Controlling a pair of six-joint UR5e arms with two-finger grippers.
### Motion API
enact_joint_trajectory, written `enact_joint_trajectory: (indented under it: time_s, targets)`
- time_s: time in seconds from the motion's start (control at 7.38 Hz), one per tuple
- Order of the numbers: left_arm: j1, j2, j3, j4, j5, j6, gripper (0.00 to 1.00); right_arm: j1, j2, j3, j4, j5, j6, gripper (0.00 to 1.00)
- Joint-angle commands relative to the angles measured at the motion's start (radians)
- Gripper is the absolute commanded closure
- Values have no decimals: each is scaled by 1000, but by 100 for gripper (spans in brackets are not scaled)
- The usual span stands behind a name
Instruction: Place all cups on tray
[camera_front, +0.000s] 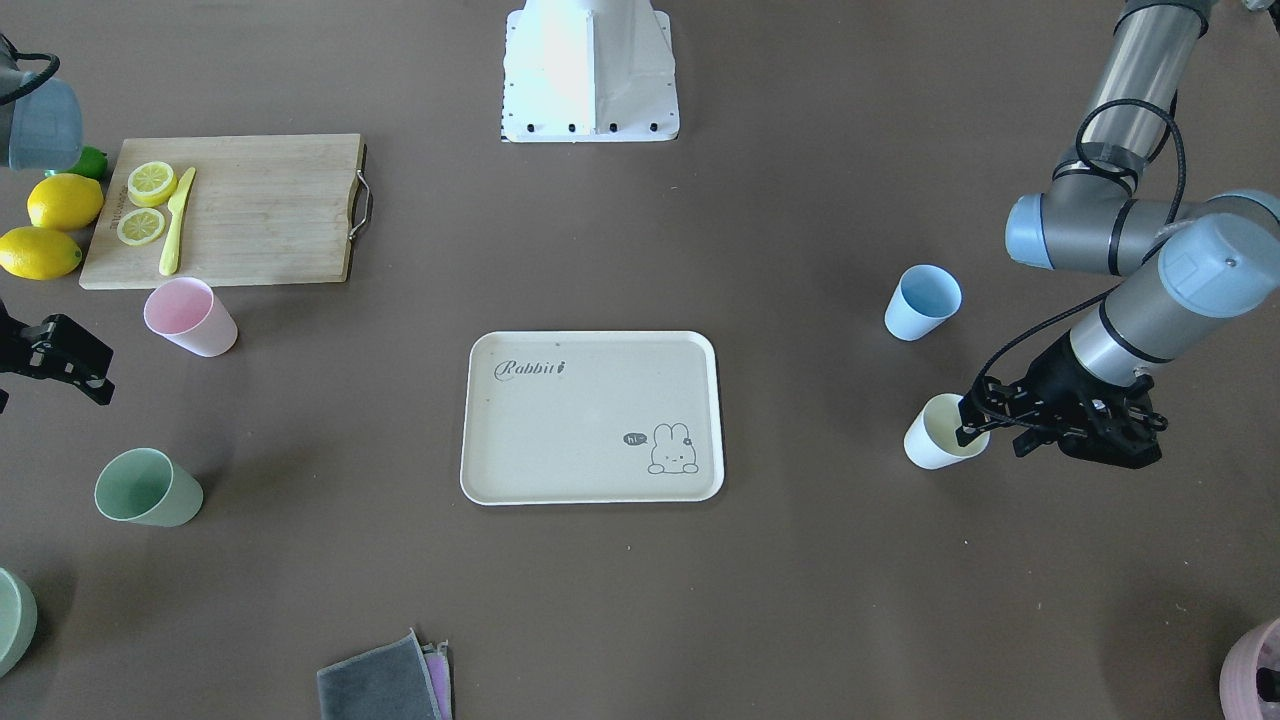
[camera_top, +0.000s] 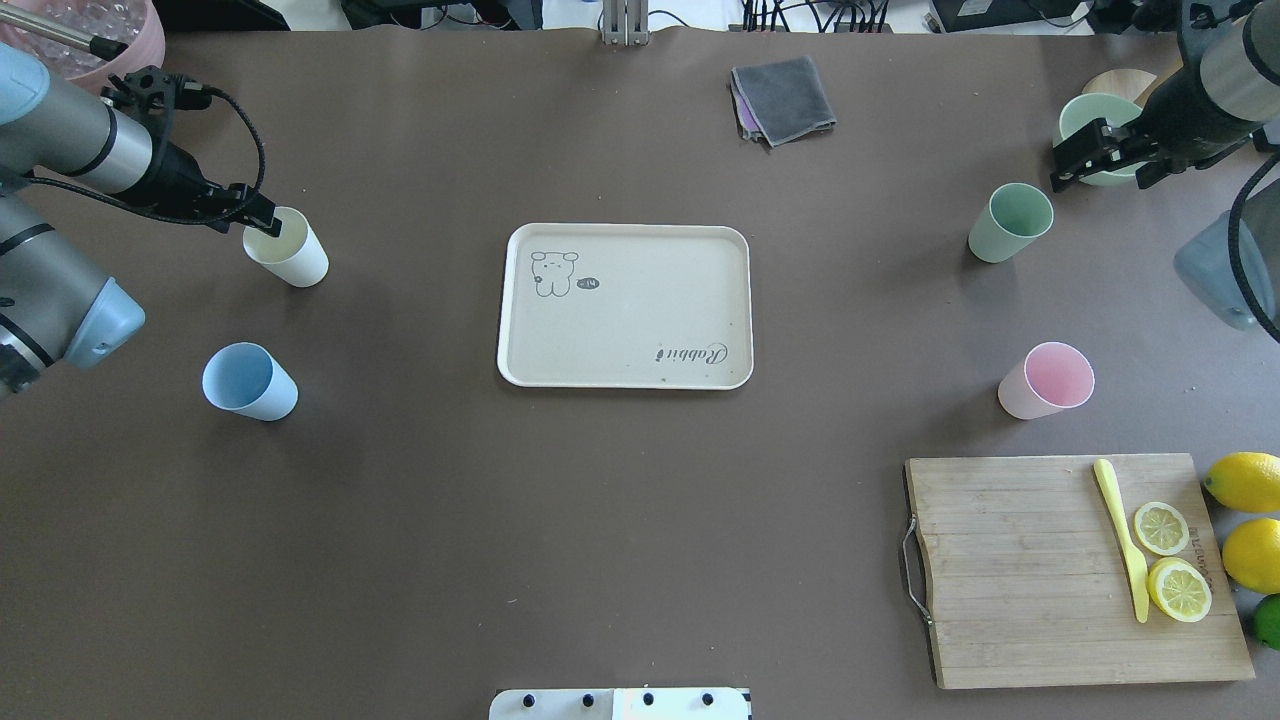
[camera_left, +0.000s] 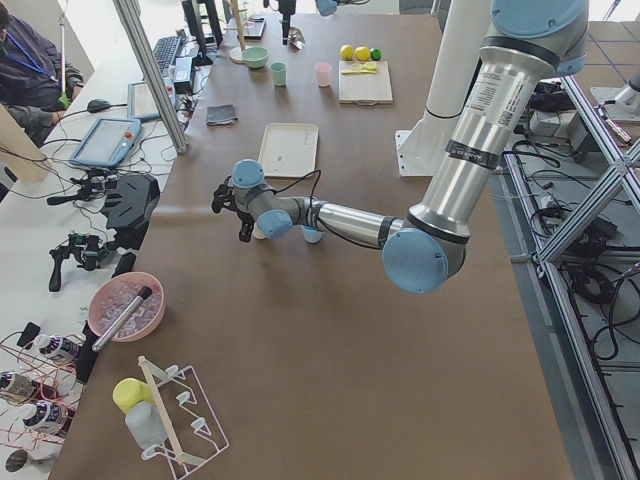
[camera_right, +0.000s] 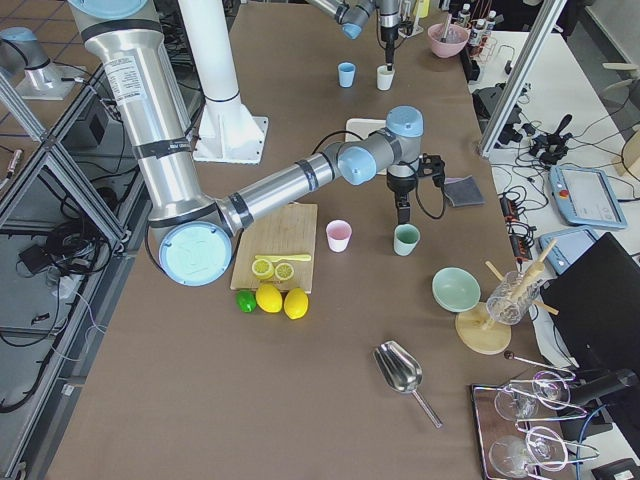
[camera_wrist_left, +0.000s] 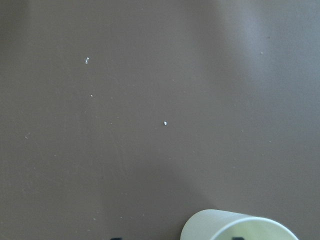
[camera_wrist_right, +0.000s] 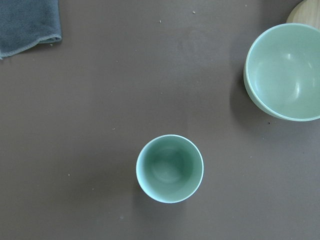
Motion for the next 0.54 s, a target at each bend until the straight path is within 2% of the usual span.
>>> enact_joint_trajectory:
  time_s: [0.0,0.14,0.41]
  targets:
    - [20,5,0,-17,9,3,75,0,0,0,0,0,0,0]
    - [20,1,-4,-17,9,-1,100,0,0,-2,0,0,0,0]
    - [22,-36,-15,6,9,-13,100,0,0,-2,-2,0,0,0]
